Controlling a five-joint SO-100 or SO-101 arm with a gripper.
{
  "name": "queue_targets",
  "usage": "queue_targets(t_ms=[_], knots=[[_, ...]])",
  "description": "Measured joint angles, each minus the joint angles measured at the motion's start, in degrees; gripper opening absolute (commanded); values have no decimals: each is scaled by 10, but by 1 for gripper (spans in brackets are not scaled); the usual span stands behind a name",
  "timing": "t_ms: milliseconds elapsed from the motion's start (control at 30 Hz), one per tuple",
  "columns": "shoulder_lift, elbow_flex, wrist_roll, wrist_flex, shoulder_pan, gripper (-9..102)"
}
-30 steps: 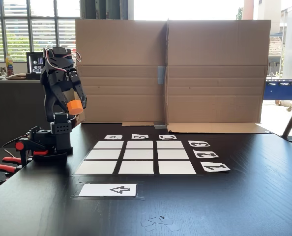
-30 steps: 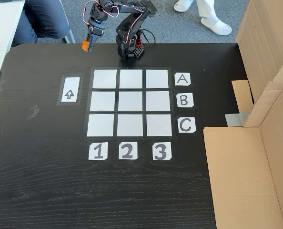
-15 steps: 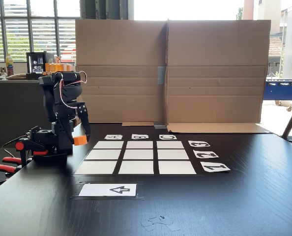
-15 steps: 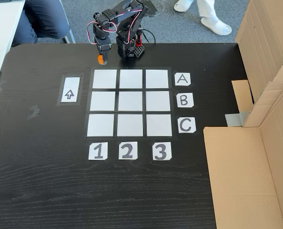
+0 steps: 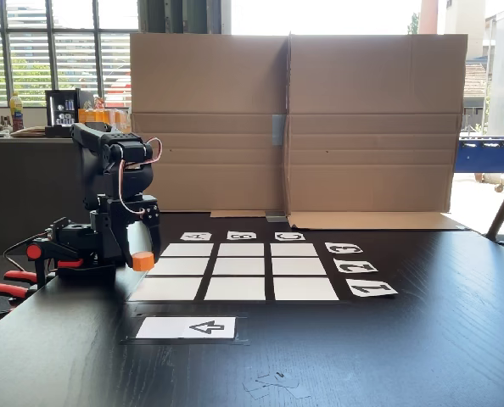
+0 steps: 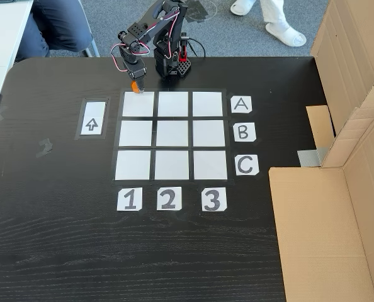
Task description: Pick up the round, orange token and place it in the grid on square A1.
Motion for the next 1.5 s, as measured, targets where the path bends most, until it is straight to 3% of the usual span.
queue_targets(t_ms=[400, 1500], knots=[[-76, -4, -3, -54, -62, 7], [-144, -23, -3, -121, -45, 8]])
